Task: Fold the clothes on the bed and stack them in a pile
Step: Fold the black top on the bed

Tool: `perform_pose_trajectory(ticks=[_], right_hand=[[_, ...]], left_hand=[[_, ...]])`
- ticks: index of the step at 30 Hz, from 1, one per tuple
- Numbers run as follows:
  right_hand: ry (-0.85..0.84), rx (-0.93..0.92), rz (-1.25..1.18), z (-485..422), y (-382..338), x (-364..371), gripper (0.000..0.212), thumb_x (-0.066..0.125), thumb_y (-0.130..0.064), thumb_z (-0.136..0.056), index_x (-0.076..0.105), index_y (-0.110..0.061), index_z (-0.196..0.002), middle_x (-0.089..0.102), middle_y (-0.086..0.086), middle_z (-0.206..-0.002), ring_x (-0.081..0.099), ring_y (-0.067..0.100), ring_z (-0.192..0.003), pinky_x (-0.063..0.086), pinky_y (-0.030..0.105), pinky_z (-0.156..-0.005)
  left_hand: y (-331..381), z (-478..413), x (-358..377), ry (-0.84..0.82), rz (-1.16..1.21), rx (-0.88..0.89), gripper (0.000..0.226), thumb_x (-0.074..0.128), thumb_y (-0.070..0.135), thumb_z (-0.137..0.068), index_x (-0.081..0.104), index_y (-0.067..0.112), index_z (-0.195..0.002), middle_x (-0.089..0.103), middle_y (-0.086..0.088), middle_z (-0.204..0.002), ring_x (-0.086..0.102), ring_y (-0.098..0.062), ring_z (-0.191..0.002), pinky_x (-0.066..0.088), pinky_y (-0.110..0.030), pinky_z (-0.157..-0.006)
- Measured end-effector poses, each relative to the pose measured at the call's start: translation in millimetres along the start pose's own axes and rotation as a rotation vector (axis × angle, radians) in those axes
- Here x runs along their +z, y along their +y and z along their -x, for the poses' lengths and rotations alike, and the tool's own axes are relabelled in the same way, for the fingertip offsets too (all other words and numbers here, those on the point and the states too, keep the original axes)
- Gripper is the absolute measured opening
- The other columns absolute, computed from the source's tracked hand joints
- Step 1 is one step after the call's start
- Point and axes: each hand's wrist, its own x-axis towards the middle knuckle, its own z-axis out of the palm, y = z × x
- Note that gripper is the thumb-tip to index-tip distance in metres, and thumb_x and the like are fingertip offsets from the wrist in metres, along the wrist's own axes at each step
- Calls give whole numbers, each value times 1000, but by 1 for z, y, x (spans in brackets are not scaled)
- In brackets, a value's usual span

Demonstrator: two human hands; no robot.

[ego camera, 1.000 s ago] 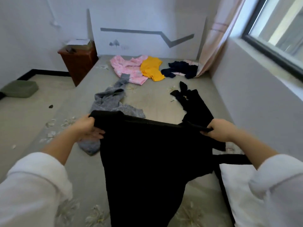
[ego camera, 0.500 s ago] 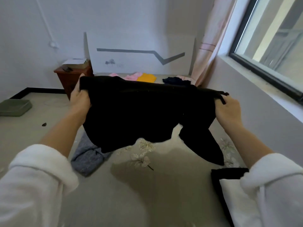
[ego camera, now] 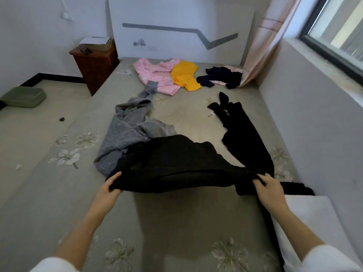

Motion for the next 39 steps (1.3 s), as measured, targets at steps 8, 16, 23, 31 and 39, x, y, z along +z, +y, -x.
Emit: perform_pose_trajectory(ticks=[8, 16, 23, 31, 39], right_hand=[[-537, 159, 343, 62, 80, 62, 37, 43, -16, -100, 53, -19, -136, 43, 6, -144, 33, 23, -138, 33, 25, -100], [-775, 224, 617, 119, 118, 94, 45, 39, -24, -100, 41, -21, -145, 41, 5, -143, 38, 24, -133, 36, 30, -104], [-1019, 380, 622, 159, 154, 118, 55, 46, -28, -97, 31, -18, -149, 27, 7, -155, 36, 25, -137, 32, 27, -105], [-435, 641, 241, 119, 191, 130, 24, 55, -17, -91, 59, 1, -105, 65, 18, -99, 59, 30, -91, 45, 33, -78], [-126, 407, 392, 44, 225, 139, 75, 65, -39, -86, 29, -5, -143, 32, 15, -142, 38, 31, -128, 38, 42, -100]], left_hand=[[-76, 30, 44, -44, 563, -548, 64, 41, -4, -88, 33, 23, -146, 49, -10, -126, 51, -30, -112, 43, -45, -90], [-177, 38, 64, 82, 266, -673, 57, 39, -20, -84, 51, 10, -132, 51, -21, -129, 52, -34, -105, 47, -43, -87], [-222, 66, 78, 96, -180, -711, 32, 47, 1, -93, 57, 2, -123, 62, -25, -109, 59, -36, -81, 47, -39, -72], [-191, 82, 194, -168, -594, -237, 47, 58, 15, -91, 48, 9, -136, 31, -15, -150, 34, -33, -133, 32, -41, -108], [-188, 88, 341, -524, -919, 371, 67, 33, 44, -100, -8, 28, -150, -24, -1, -156, -25, -18, -142, -7, -31, -116]])
